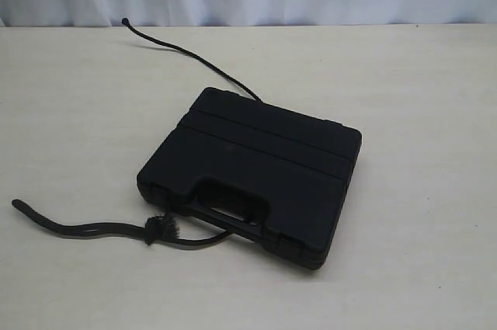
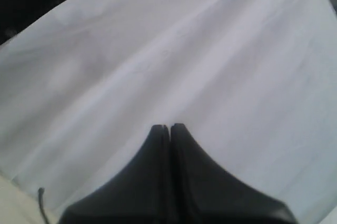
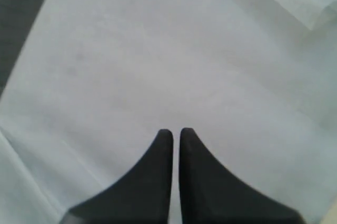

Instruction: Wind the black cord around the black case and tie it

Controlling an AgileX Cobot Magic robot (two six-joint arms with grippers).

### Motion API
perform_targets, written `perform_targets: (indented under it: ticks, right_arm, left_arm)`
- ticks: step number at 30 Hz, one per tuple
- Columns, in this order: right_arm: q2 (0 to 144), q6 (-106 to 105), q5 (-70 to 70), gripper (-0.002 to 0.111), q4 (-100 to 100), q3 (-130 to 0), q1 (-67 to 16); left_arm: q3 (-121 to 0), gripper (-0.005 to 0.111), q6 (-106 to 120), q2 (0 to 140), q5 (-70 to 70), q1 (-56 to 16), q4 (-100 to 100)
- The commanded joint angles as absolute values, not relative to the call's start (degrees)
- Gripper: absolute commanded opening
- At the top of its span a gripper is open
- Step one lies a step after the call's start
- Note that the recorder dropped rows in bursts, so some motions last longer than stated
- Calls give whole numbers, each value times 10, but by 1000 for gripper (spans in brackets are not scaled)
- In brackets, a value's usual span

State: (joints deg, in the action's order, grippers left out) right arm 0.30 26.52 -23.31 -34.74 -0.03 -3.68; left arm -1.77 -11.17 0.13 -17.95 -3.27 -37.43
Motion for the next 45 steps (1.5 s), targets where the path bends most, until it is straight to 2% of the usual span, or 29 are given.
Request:
perform_targets:
  ticks: [1,8,13,15,20,23,29,32,39,42,45]
  right_arm:
    - [15,306,-289,4,-299,-41,-33]
    - [181,303,-299,4,-145,-149,-33]
    - [309,303,-247,4,21,-223,-35]
    - [347,307,-209,4,80,-240,-35]
    - [423,308,-172,4,105,-252,-35]
    - [458,308,-154,4,117,-267,-35]
    - [497,304,35,4,146,-346,-35]
    - [511,302,99,4,146,-374,-35]
    - [520,302,106,4,146,-376,-35]
    - [520,302,106,4,146,-376,-35]
    - [520,302,106,4,146,-376,-35]
  left_arm:
    - [-59,0,-185,10,-239,-31,-215]
    - [-130,0,-226,146,-295,-31,5]
    - [-219,0,-309,267,-176,-31,276]
    - [-260,0,-361,316,-105,-31,326]
    - [-349,0,-369,432,93,-44,328]
    - [-390,0,-302,496,179,-82,312]
    - [-459,0,-81,600,323,-179,183]
    - [-465,0,4,627,346,-218,138]
    - [-462,1,246,663,366,-313,17]
    - [-440,11,362,677,337,-348,-13]
    - [-395,27,430,699,263,-367,-11]
